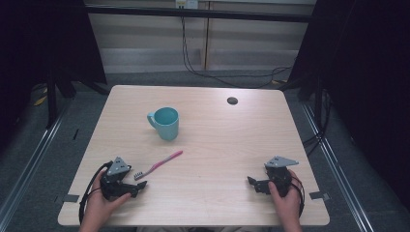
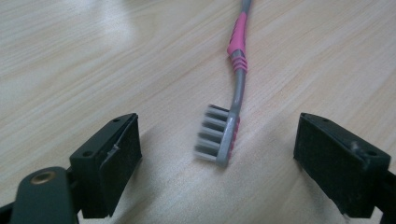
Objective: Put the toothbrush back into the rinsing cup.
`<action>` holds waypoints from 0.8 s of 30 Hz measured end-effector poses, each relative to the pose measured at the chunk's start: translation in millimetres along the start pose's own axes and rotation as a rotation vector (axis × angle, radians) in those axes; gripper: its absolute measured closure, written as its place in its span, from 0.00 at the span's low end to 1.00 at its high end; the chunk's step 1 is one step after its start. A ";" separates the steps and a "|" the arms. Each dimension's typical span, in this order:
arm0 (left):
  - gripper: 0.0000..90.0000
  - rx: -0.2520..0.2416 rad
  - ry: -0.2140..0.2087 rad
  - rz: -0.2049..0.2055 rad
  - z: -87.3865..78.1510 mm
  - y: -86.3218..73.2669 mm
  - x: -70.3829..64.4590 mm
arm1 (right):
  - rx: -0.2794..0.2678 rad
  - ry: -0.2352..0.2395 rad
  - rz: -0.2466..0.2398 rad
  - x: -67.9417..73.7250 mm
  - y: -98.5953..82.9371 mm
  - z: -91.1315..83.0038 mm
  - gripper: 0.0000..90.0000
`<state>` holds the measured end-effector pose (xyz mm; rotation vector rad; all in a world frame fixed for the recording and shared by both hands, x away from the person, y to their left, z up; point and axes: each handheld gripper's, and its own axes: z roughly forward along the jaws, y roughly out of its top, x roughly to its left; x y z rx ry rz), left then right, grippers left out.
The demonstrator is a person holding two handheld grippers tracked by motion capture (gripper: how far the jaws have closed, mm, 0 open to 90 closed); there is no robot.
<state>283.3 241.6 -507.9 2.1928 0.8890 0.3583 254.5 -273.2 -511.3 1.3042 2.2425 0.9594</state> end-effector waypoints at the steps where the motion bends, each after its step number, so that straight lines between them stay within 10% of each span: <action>1: 0.16 0.000 0.000 0.000 0.1 0.0 0.0 | 0.000 0.001 0.000 0.0 0.0 0.0 0.12; 8: 0.17 0.006 0.000 -0.008 1.2 1.8 -0.3 | 0.000 0.001 0.000 0.0 0.0 0.0 0.12; 24: 0.29 0.218 -0.026 0.065 3.2 40.7 -1.1 | 0.000 0.002 0.000 -0.1 0.0 0.0 0.12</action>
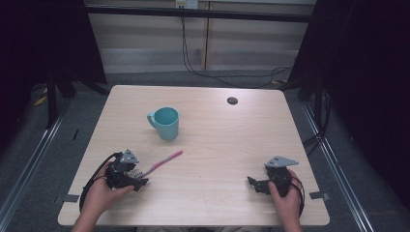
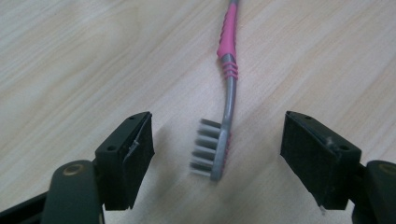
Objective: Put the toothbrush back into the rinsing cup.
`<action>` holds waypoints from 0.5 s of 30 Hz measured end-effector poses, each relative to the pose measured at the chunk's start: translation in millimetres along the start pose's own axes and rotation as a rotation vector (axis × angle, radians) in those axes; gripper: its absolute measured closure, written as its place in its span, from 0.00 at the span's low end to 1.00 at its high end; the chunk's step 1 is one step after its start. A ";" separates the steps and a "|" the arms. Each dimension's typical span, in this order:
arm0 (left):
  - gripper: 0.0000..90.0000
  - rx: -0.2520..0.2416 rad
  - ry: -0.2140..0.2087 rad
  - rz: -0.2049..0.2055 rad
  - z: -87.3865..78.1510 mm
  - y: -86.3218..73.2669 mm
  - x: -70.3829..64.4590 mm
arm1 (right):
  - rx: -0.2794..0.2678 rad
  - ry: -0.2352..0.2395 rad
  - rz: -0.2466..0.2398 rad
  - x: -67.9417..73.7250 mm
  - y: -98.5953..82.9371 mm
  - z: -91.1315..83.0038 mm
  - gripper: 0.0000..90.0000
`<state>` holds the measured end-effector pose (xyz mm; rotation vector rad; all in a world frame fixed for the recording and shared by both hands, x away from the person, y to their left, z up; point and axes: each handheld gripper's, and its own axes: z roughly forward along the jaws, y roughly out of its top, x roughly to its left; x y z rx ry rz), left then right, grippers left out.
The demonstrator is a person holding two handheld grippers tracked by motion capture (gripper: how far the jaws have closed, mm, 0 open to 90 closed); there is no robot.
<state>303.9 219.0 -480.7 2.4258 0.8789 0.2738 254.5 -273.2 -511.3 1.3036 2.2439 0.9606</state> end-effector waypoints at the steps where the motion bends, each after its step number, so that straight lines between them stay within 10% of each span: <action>1: 0.29 0.015 -0.002 0.007 -0.3 2.4 1.3 | 0.000 0.000 0.000 0.0 0.0 0.0 0.12; 15: 0.36 0.106 -0.021 0.012 5.9 33.5 9.6 | 0.000 0.000 0.000 0.0 0.0 0.0 0.12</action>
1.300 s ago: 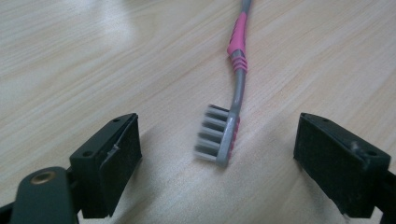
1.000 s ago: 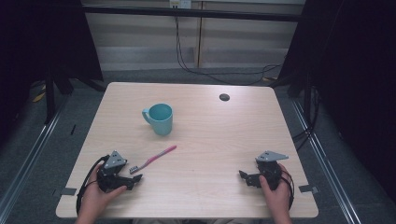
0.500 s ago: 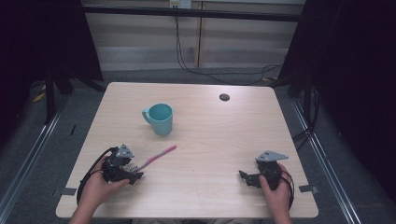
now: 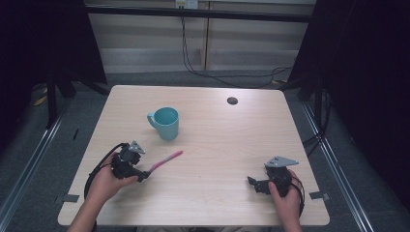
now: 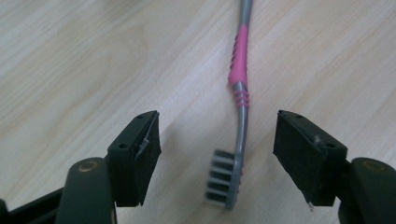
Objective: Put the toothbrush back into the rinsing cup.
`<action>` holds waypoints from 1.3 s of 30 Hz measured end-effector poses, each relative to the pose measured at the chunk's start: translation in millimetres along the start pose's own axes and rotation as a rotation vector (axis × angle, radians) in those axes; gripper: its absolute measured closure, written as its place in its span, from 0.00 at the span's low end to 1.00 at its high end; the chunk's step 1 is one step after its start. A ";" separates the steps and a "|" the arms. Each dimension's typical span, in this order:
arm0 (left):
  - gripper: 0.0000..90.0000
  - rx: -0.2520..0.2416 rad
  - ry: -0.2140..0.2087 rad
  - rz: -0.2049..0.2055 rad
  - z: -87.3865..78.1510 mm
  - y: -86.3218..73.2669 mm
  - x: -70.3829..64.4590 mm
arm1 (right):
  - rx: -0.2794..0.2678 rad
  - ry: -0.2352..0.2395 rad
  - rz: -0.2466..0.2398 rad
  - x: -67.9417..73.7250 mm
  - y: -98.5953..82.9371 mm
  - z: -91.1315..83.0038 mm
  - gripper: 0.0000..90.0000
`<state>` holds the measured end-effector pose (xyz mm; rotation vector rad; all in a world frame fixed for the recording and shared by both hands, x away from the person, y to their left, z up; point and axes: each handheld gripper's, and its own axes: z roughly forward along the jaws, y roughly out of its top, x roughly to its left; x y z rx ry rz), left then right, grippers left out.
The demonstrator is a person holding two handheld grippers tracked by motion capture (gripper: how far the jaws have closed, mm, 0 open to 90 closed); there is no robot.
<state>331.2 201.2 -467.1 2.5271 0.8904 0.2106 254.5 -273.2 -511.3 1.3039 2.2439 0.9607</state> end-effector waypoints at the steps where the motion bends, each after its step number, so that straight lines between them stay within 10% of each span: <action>1: 0.38 0.005 0.001 0.003 0.6 2.5 0.3 | 0.000 0.000 0.000 0.0 0.0 0.0 0.12; 39: 0.78 0.197 -0.069 0.047 23.7 50.6 -5.4 | -0.001 0.002 0.001 0.1 0.0 0.1 0.12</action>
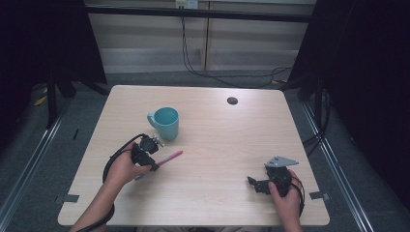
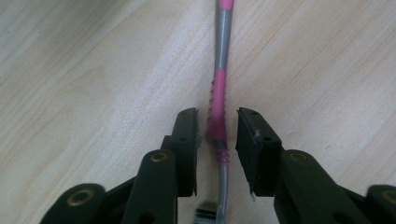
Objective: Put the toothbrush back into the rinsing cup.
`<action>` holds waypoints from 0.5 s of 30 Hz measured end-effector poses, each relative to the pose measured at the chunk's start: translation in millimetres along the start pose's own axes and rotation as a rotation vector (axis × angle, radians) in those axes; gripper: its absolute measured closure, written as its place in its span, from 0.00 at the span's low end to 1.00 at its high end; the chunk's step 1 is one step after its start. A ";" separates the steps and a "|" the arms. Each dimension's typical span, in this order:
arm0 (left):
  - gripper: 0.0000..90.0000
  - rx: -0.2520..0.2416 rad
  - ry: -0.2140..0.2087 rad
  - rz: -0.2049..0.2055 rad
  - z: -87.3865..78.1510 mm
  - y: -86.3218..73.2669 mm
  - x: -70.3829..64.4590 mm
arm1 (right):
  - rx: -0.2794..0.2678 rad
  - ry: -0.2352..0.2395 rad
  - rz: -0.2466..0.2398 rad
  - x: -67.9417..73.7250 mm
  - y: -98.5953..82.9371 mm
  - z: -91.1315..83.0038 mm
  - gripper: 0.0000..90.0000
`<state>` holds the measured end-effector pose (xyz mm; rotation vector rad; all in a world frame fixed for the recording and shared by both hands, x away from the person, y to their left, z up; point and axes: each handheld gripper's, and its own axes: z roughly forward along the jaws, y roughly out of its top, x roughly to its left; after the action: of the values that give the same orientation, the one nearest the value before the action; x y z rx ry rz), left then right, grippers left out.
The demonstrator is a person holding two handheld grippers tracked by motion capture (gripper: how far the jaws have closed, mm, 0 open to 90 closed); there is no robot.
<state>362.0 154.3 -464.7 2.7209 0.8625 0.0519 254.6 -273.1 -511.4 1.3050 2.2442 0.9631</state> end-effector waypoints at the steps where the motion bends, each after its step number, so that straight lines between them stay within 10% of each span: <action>1: 0.80 0.002 -0.003 0.001 0.6 0.1 0.3 | 0.000 0.000 0.000 0.0 0.0 0.0 0.12; 15: 0.89 0.034 -0.015 0.032 3.9 3.1 -1.5 | 0.000 0.000 0.000 0.0 0.0 0.0 0.12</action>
<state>363.0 150.0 -467.5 2.7628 0.8237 0.0241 254.6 -273.1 -511.4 1.3052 2.2443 0.9633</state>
